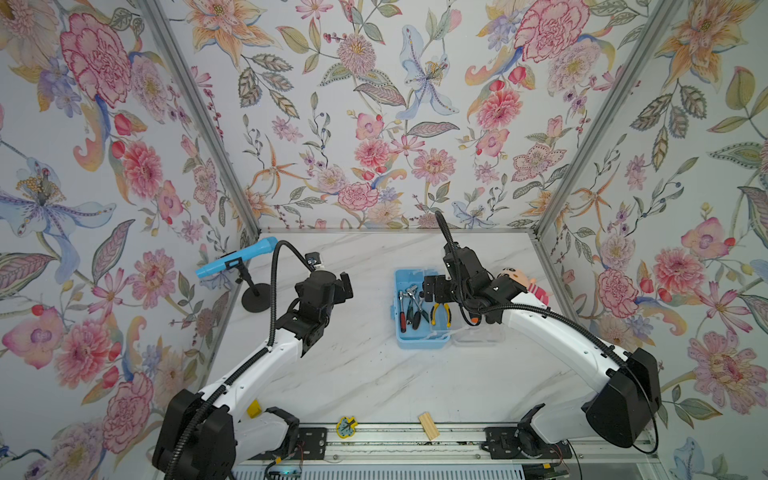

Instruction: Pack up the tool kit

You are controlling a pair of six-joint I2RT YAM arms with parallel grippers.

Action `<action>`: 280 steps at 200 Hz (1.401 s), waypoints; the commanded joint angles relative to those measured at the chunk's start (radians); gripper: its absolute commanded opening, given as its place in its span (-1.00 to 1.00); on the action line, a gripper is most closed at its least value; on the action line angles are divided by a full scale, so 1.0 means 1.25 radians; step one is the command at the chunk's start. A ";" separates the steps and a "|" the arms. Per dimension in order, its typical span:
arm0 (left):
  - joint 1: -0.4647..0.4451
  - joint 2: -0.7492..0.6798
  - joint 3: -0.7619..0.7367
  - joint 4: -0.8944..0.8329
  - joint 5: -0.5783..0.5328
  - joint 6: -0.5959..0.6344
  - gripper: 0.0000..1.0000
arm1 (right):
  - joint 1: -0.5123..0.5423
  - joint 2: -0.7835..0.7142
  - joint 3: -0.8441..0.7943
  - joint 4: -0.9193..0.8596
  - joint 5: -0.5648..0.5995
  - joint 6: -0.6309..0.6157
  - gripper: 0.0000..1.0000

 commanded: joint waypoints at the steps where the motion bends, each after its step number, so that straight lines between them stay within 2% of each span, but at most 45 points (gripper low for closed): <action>1: 0.002 0.027 -0.015 0.048 0.176 -0.026 0.98 | -0.092 -0.079 -0.022 -0.051 0.014 0.057 0.86; 15: 0.002 0.053 -0.018 0.094 0.227 -0.040 0.98 | -0.169 -0.135 -0.060 -0.055 -0.019 0.080 0.78; 57: 0.001 0.101 -0.039 0.258 0.268 -0.094 0.98 | -0.363 -0.313 -0.185 -0.093 -0.091 0.123 0.57; 70: 0.000 0.150 0.025 0.222 0.303 -0.088 0.98 | -0.422 -0.357 -0.226 -0.102 -0.134 0.144 0.51; 86: -0.010 0.235 0.140 0.102 0.331 -0.053 0.98 | -0.488 -0.409 -0.283 -0.112 -0.189 0.174 0.42; 109: -0.043 0.294 0.193 0.101 0.323 0.005 0.98 | -0.552 -0.484 -0.363 -0.113 -0.252 0.208 0.31; 144: -0.046 0.398 0.256 0.091 0.348 0.015 0.98 | -0.570 -0.546 -0.469 -0.111 -0.282 0.239 0.11; 186: -0.060 0.500 0.334 0.059 0.367 0.037 0.97 | -0.570 -0.582 -0.555 -0.087 -0.292 0.254 0.06; 208: -0.069 0.528 0.335 0.080 0.385 0.032 0.94 | -0.570 -0.584 -0.583 -0.065 -0.302 0.253 0.00; 238: -0.080 0.561 0.351 0.078 0.389 0.034 0.82 | -0.572 -0.580 -0.624 -0.018 -0.309 0.254 -0.05; 280: -0.086 0.601 0.373 0.055 0.387 0.033 0.54 | -0.573 -0.529 -0.654 0.093 -0.322 0.251 -0.20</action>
